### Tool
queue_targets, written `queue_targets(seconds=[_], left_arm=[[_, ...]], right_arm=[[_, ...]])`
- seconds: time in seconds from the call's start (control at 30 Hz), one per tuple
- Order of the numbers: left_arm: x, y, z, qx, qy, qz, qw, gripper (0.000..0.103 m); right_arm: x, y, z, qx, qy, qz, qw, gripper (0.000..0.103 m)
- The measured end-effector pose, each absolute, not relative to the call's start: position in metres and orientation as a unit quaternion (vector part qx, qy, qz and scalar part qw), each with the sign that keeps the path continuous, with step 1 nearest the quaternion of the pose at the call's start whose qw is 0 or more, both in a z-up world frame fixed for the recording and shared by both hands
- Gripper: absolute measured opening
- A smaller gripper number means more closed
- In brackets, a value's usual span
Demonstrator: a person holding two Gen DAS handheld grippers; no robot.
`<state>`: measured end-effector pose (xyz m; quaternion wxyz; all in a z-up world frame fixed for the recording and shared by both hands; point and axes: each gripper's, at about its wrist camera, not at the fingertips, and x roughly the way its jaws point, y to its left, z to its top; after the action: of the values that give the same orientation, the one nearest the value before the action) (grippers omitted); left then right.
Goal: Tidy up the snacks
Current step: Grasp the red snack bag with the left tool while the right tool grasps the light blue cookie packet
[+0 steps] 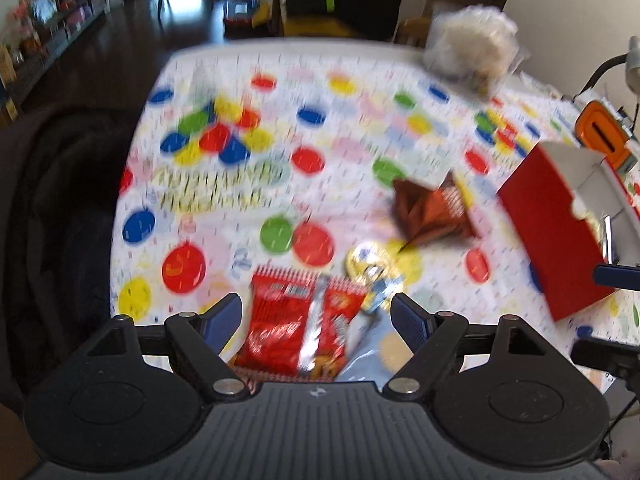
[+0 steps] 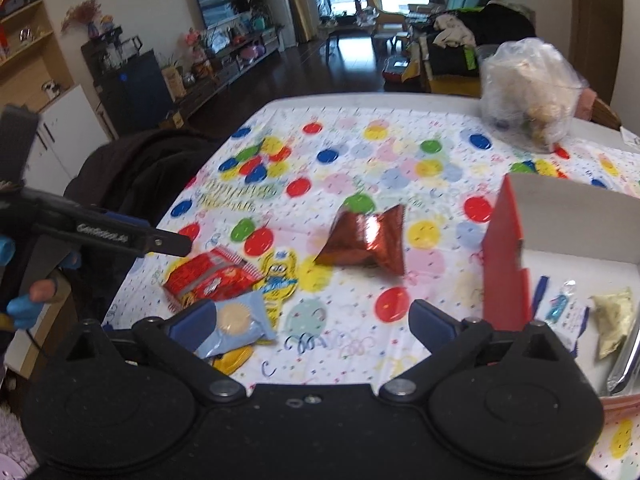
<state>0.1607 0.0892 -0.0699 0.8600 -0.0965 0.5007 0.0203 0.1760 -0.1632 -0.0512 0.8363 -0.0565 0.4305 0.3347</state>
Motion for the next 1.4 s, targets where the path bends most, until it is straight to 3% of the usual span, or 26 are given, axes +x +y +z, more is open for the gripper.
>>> queue_targets(seconds=[0.63, 0.77, 0.9, 1.4], left_arm=[[0.2, 0.09, -0.134, -0.065, 0.575, -0.001, 0.816, 0.082], [0.2, 0.091, -0.136, -0.063, 0.572, -0.003, 0.818, 0.08], [0.196, 0.096, -0.136, -0.077, 0.566, -0.003, 0.821, 0.07], [0.154, 0.15, -0.117, -0.18, 0.514, 0.051, 0.837, 0.068]], right_arm=[[0.182, -0.107, -0.085, -0.077, 0.517, 0.308, 0.795, 0.097], [0.188, -0.1, -0.089, -0.071, 0.53, 0.3, 0.79, 0.096], [0.195, -0.092, -0.096, -0.065, 0.545, 0.29, 0.784, 0.093], [0.225, -0.06, -0.117, 0.034, 0.623, 0.226, 0.748, 0.085]])
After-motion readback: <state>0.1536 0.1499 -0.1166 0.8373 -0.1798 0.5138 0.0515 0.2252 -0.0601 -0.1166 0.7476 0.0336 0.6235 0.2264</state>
